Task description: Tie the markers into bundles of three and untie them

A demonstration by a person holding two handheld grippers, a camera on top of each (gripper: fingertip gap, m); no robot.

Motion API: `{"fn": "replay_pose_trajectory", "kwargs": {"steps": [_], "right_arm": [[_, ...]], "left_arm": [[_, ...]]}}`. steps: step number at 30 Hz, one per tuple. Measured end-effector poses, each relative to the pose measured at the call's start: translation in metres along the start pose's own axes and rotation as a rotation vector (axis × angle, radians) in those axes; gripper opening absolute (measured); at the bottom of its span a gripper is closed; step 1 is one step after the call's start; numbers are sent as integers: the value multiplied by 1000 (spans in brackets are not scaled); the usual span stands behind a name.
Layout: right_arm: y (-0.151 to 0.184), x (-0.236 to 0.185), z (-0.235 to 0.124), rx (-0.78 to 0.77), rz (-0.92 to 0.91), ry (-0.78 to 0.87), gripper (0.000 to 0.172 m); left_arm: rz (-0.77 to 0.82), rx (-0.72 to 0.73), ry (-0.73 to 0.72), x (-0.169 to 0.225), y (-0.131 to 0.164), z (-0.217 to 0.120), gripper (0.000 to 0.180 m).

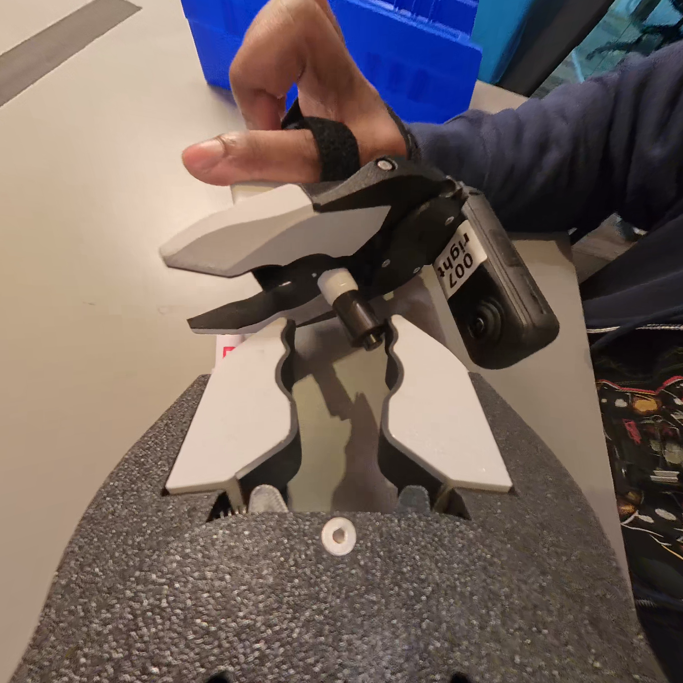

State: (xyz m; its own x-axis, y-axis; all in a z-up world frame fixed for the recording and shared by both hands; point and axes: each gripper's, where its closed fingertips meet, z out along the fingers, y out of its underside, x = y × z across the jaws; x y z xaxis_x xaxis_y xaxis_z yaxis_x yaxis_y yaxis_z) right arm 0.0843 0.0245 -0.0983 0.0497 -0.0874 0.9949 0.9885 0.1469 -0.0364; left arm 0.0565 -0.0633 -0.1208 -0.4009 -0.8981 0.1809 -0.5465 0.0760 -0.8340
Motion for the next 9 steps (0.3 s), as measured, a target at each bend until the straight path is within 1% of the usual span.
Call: {"fn": "replay_pose_trajectory", "kwargs": {"steps": [1, 6, 8, 9], "right_arm": [[1, 1, -1, 8, 26, 3, 42], [3, 8, -5, 58, 101, 29, 42], [1, 8, -7, 88, 121, 31, 42], [0, 9, -8, 101, 127, 39, 42]], "left_arm": [[-4, 16, 16, 0, -2, -3, 48], [-40, 71, 96, -6, -7, -24, 51], [-59, 44, 49, -22, 0, -30, 52], [-62, 6, 9, -32, 8, -31, 52]]}}
